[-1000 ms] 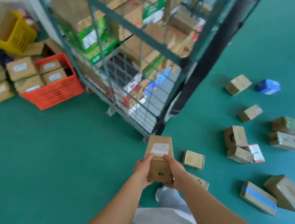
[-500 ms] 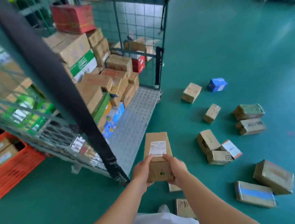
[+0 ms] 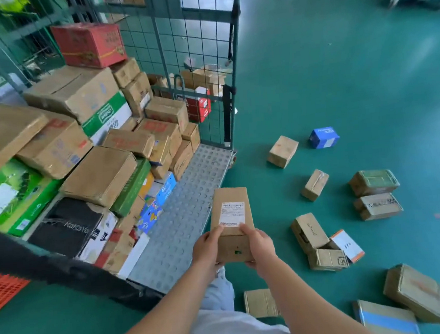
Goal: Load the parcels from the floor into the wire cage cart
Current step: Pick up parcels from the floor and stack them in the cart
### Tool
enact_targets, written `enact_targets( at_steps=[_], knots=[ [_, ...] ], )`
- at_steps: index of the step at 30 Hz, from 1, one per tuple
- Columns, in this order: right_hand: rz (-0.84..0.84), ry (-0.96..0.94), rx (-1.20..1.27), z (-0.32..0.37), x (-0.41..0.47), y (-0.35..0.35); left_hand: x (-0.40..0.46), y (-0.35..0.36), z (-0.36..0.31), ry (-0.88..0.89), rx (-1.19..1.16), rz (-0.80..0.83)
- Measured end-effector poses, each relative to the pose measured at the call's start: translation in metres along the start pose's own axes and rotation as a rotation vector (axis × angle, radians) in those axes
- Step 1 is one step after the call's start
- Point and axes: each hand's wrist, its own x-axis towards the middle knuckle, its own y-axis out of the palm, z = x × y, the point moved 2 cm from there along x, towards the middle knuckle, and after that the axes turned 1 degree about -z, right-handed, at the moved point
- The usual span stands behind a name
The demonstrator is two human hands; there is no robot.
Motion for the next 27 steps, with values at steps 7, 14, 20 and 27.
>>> enact_targets(
  at_steps=[7, 14, 20, 27],
  knots=[
    [-0.036, 0.016, -0.014, 0.07, 0.094, 0.025, 0.09, 0.037, -0.067, -0.057, -0.026, 0.018],
    [-0.021, 0.049, 0.015, 0.181, 0.176, 0.073, 0.19, 0.063, -0.175, -0.068, -0.003, -0.028],
    [0.088, 0.084, 0.015, 0.245, 0.213, 0.139, 0.235, 0.044, -0.239, -0.041, -0.143, -0.117],
    [0.275, 0.107, -0.189, 0.312, 0.246, 0.222, 0.282, 0.003, -0.282, -0.034, -0.421, -0.245]
  ],
)
